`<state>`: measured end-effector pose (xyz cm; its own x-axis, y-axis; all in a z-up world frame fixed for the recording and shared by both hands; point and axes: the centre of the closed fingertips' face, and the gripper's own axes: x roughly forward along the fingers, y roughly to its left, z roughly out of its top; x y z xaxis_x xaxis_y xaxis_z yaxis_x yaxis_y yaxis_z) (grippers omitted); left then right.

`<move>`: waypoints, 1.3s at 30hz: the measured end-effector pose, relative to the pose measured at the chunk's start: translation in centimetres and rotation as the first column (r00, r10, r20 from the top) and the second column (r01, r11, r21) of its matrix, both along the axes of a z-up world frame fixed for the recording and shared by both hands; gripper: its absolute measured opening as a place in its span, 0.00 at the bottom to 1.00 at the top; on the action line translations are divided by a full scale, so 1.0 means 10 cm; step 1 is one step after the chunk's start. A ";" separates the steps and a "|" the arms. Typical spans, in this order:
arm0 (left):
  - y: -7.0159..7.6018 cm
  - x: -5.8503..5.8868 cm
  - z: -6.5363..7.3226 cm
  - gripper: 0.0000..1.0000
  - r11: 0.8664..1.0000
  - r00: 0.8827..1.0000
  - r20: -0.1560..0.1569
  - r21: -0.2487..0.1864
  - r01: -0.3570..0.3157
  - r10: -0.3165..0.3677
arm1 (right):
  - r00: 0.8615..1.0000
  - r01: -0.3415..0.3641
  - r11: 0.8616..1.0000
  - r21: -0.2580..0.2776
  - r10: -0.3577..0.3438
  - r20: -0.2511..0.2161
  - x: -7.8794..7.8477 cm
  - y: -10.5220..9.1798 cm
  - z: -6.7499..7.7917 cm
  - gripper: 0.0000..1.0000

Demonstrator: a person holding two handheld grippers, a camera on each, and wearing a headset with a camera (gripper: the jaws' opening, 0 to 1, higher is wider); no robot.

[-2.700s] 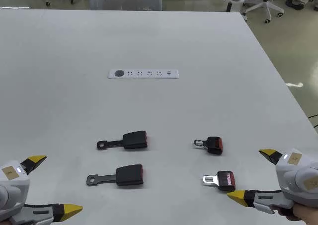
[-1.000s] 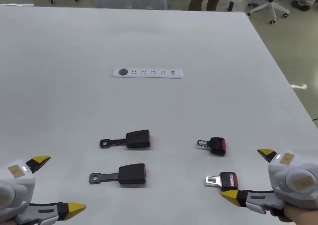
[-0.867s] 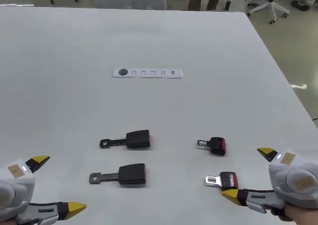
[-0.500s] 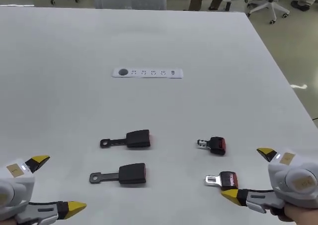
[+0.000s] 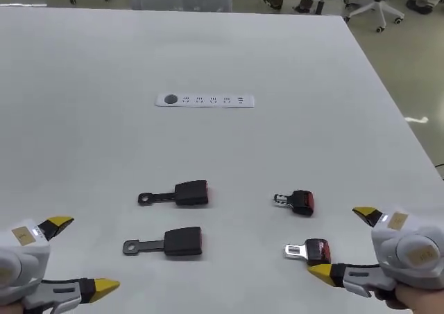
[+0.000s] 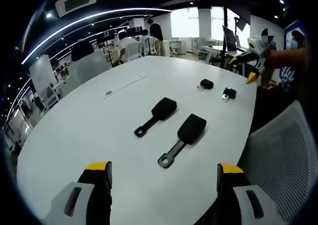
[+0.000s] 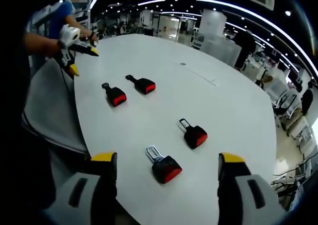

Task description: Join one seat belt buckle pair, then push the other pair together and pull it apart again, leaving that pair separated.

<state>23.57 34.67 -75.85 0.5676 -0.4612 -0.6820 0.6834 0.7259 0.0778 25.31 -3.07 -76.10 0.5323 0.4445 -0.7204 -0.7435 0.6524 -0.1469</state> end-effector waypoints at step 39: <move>-0.62 0.28 -0.38 0.68 0.934 0.947 -0.050 0.156 0.321 -0.317 | 0.925 -0.379 0.907 -0.184 0.363 -0.117 0.00 -0.10 -0.29 0.55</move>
<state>26.33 28.43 -79.63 0.3917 -0.4987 -0.7732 0.8799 0.4488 0.1563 25.33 -4.05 -79.02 0.2953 0.4418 -0.8471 -0.9405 0.2906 -0.1763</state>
